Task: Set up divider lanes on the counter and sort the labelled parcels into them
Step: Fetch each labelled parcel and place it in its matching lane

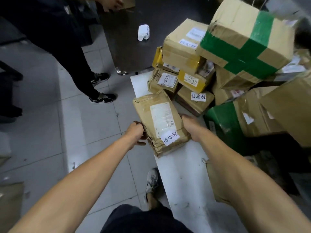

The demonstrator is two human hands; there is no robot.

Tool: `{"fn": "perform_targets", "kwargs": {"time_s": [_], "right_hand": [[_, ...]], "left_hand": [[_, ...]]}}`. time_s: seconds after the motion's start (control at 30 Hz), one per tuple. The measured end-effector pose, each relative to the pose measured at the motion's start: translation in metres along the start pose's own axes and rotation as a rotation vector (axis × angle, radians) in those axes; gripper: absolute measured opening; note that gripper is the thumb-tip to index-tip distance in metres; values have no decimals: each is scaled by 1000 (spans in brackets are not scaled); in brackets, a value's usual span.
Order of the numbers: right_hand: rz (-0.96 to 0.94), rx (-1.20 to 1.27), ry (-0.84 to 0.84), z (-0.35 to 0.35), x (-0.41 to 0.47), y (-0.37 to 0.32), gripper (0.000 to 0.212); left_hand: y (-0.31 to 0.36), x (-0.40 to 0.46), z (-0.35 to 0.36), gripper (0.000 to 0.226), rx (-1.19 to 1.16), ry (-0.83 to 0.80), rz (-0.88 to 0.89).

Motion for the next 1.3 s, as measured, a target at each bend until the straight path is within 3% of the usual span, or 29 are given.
{"fn": "perform_targets", "kwargs": {"time_s": [0.13, 0.43, 0.6, 0.73, 0.83, 1.0, 1.1, 1.3], "right_hand": [[27, 54, -78, 13, -11, 5, 60], [-32, 280, -10, 39, -48, 32, 55], [-123, 504, 62, 70, -87, 55, 54], [-226, 741, 39, 95, -129, 75, 54], [-314, 869, 68, 102, -165, 95, 57], [-397, 981, 166, 115, -230, 132, 88], [-443, 1038, 154, 118, -272, 154, 69], [-534, 1176, 202, 99, -354, 232, 63]], "left_hand": [[1, -5, 0, 29, 39, -48, 40], [-2, -33, -23, 31, -21, -133, 185], [-14, -40, -43, 19, -28, -209, 335], [-4, -76, -60, 36, -103, -358, 410], [-2, -108, -67, 26, -117, -489, 446], [-9, -177, -56, 44, -67, -688, 507], [-19, -210, -48, 45, -30, -759, 504], [-57, -300, -2, 49, 76, -928, 511]]}}
Point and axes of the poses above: each hand's wrist, its own x-axis towards the middle knuckle, its own z-axis out of the palm, y = z × x, the point moved 4 cm from there along x, towards the middle knuckle, and after that the axes turned 8 degrees about z, right-handed, at the moved point
